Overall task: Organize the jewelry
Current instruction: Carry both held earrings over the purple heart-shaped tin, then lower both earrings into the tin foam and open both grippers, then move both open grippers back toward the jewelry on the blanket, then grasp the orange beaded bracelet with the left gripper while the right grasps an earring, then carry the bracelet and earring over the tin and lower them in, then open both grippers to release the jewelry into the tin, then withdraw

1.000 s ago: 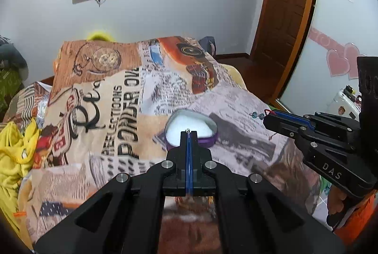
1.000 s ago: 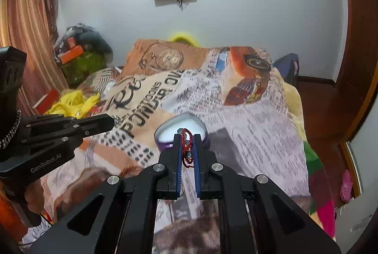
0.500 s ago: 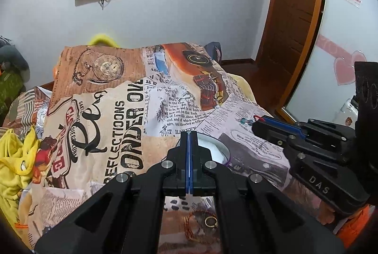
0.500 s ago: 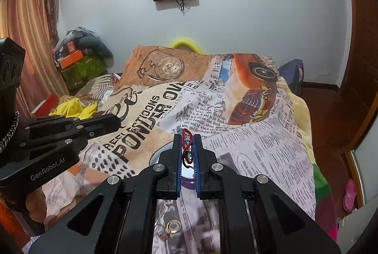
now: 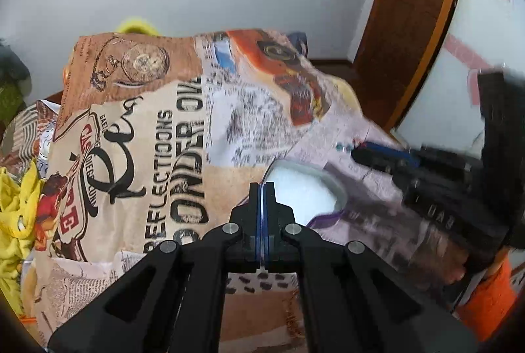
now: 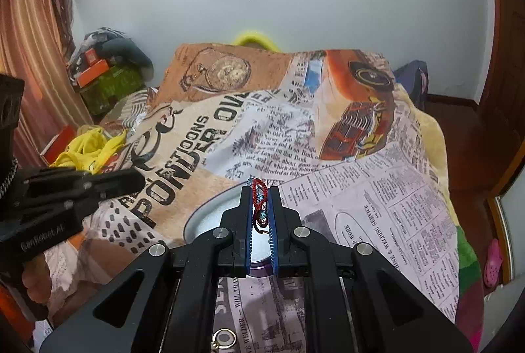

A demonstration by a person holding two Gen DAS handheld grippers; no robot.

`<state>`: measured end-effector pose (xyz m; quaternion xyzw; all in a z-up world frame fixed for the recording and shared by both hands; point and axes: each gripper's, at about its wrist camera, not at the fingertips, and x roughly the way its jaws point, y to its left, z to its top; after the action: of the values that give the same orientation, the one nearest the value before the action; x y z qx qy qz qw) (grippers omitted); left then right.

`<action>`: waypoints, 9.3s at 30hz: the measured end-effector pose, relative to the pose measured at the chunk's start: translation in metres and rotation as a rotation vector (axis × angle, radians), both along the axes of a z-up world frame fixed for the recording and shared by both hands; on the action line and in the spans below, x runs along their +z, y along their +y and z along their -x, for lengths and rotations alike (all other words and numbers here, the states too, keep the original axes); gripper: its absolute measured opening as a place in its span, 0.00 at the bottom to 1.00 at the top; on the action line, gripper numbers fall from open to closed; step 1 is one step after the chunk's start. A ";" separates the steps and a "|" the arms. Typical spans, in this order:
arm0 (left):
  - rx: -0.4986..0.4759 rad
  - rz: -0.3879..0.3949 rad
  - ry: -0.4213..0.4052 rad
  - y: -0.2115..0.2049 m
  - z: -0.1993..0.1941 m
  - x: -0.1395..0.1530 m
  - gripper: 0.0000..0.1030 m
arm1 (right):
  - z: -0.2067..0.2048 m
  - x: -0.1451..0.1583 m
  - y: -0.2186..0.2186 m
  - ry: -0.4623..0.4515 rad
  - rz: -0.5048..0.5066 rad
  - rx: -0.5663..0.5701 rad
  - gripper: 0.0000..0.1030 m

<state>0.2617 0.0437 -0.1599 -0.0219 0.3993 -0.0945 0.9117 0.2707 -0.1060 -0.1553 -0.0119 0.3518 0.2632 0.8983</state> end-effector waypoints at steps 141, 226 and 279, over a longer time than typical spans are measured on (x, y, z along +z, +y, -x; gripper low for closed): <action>-0.071 -0.028 0.150 -0.020 0.079 -0.042 0.26 | 0.108 -0.035 -0.009 0.124 0.209 -0.011 0.35; -0.013 0.043 -0.007 -0.008 -0.019 0.002 0.06 | 0.024 0.003 0.012 -0.003 0.068 -0.021 0.11; -0.026 -0.017 0.034 -0.002 0.013 0.014 0.29 | 0.031 0.011 0.027 0.041 0.179 0.039 0.29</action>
<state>0.2488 0.0414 -0.1456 -0.0103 0.4157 -0.1027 0.9036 0.2397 -0.0786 -0.1442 -0.0938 0.3917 0.2483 0.8810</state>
